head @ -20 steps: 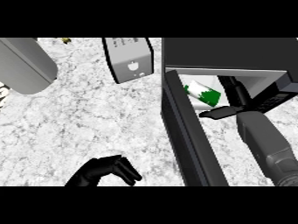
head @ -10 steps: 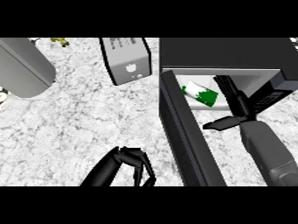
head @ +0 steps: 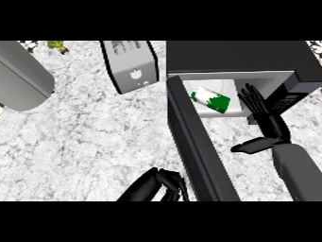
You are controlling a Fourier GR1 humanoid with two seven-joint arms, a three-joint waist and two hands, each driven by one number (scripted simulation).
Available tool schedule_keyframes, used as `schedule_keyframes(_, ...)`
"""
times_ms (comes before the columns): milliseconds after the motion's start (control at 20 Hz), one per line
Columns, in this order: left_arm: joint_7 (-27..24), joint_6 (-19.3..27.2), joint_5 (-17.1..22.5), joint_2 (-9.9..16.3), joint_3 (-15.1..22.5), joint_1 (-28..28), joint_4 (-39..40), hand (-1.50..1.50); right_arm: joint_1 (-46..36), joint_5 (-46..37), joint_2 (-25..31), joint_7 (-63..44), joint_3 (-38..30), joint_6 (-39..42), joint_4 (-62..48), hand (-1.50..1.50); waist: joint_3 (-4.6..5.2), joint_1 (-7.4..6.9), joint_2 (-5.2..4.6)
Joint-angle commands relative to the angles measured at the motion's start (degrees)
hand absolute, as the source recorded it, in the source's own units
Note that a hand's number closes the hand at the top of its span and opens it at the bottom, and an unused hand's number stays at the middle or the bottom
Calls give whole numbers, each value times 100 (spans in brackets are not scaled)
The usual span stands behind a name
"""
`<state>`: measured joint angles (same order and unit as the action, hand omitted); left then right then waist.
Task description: Pick up the milk, place it into the microwave and close the microwave
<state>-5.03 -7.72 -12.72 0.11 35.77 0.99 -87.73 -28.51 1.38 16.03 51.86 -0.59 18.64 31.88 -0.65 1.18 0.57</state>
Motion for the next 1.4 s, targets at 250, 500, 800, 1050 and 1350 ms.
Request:
schedule_keyframes(250, -106, 754, 266, -10, 1293, -851, 1157, 150, 981, 695, 1085, -72, -385, 830, 1138, -150, 79, 308, -27)
schedule_keyframes(500, -113, 2129, 908, -10, 1941, -1593, 1640, 150, 1192, 1065, 1359, -388, -356, 1343, 1731, -150, 87, 487, -65)
schedule_keyframes(800, -164, 3175, 1784, -8, 2088, -2226, 1667, 150, 965, 1795, 1655, -1154, -561, 1640, 2262, -150, 94, 547, -107)
schedule_keyframes(1050, -270, 3755, 2340, -8, 2088, -2609, 1682, 150, 982, 2066, 1683, -1479, -342, 1935, 2760, -150, 100, 761, -133)
schedule_keyframes(1350, -626, 4190, 2829, -9, 1964, -3163, 1945, 150, 909, 2450, 1932, -1935, -177, 2360, 3353, -150, 104, 1011, -170)
